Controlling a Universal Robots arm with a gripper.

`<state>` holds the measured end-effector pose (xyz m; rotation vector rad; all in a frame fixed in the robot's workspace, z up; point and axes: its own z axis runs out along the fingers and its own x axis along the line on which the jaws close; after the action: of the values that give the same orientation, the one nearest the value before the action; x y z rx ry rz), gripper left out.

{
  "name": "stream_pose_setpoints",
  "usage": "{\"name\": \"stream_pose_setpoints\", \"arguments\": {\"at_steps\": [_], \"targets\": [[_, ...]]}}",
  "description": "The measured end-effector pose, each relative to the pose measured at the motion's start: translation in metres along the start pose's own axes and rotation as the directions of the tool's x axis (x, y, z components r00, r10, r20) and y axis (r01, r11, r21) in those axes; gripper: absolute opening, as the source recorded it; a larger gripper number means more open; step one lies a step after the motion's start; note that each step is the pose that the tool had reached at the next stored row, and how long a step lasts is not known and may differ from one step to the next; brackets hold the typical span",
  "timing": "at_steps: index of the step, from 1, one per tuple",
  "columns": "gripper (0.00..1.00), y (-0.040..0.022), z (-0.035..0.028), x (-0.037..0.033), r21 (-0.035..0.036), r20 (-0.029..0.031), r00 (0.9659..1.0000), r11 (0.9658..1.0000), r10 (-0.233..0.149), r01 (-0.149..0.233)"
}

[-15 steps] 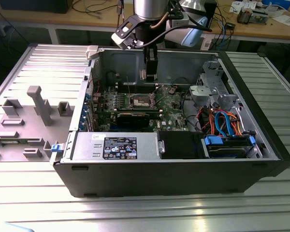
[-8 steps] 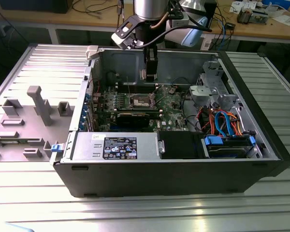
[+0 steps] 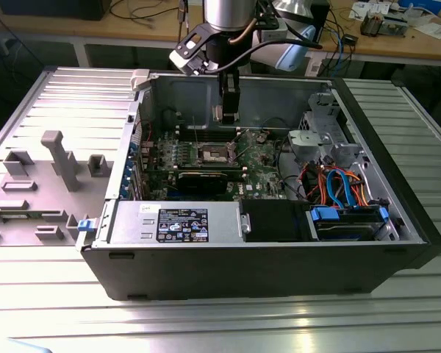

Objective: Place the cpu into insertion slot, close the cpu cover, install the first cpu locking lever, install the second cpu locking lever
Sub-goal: 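Place the cpu into insertion slot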

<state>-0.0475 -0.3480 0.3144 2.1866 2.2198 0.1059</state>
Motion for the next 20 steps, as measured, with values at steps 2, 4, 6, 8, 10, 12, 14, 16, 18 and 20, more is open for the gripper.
{"name": "stream_pose_setpoints", "arguments": {"at_steps": [2, 4, 6, 8, 10, 12, 14, 16, 18, 20], "targets": [[0.55, 0.0000, 0.0000, 0.0000, 0.0000, -0.0016, 1.0000, 1.0000, 0.000, 0.000], [0.55, 0.0000, 0.0000, 0.0000, 0.0000, -0.0028, 1.0000, 1.0000, 0.000, 0.000], [0.55, 0.0000, 0.0000, 0.0000, 0.0000, -0.0039, 1.0000, 1.0000, 0.000, 0.000], [0.55, 0.0000, 0.0000, 0.0000, -0.0001, -0.0053, 1.0000, 1.0000, 0.000, 0.000], [0.55, 0.0000, 0.0000, 0.0000, -0.0001, -0.0073, 1.0000, 1.0000, 0.000, 0.000], [0.55, 0.0000, 0.0000, 0.0000, -0.0001, -0.0086, 1.0000, 1.0000, 0.001, -0.001], [0.55, 0.0000, 0.0000, 0.0000, -0.0002, -0.0098, 1.0000, 1.0000, 0.001, -0.001], [0.55, 0.0000, 0.0000, 0.0000, -0.0001, -0.0109, 0.9999, 1.0000, 0.001, -0.001], [0.55, 0.0000, 0.0000, 0.0000, -0.0002, -0.0122, 0.9999, 1.0000, 0.001, -0.001], [0.55, 0.0000, 0.0000, 0.0000, -0.0002, -0.0132, 0.9999, 1.0000, 0.001, -0.001]]}}
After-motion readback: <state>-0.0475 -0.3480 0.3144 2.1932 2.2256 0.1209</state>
